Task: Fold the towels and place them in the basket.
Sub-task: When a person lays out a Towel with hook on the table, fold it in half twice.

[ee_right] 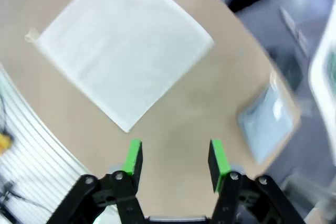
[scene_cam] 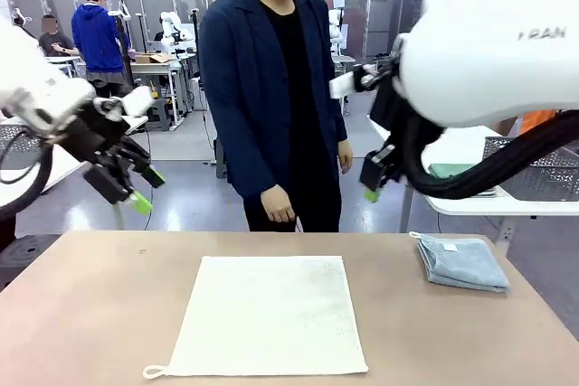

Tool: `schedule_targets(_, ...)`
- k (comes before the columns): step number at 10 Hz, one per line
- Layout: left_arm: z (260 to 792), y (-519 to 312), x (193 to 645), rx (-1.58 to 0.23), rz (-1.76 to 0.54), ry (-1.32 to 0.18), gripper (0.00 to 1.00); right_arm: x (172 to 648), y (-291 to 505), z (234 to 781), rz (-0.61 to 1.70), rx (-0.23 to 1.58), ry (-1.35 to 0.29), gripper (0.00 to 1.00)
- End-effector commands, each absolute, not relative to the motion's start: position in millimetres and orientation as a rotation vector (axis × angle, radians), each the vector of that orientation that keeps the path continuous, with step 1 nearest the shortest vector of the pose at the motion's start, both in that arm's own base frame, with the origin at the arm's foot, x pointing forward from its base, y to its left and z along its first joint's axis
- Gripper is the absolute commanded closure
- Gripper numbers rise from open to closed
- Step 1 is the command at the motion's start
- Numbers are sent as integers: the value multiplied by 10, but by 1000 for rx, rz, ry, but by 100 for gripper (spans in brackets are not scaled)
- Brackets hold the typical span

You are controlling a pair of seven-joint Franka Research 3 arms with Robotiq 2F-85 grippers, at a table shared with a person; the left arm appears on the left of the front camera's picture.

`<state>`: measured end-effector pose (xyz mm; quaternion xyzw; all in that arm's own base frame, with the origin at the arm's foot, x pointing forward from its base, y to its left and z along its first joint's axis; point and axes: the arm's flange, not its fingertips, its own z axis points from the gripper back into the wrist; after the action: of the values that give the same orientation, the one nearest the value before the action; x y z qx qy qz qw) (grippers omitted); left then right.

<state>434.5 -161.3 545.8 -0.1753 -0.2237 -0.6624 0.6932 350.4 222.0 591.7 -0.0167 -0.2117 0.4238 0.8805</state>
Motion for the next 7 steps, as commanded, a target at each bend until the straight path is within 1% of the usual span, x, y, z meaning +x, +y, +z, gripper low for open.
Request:
schedule_targets(1,5396,-1919,4321,-273,-1496,-344,0,3612,2345,5716,1195,-1,-450,36)
schedule_targets(3,5331,-2101,4250,-179,-1485,-255,0,3578,2477,5460,1389,71,-400,36)
schedule_targets(5,5173,-2198,4224,-119,-1459,-154,0,3606,2525,5177,1422,65,-261,36)
schedule_targets(7,5028,-2269,4188,-92,-1482,-95,0,3619,2545,4952,1441,16,-138,36)
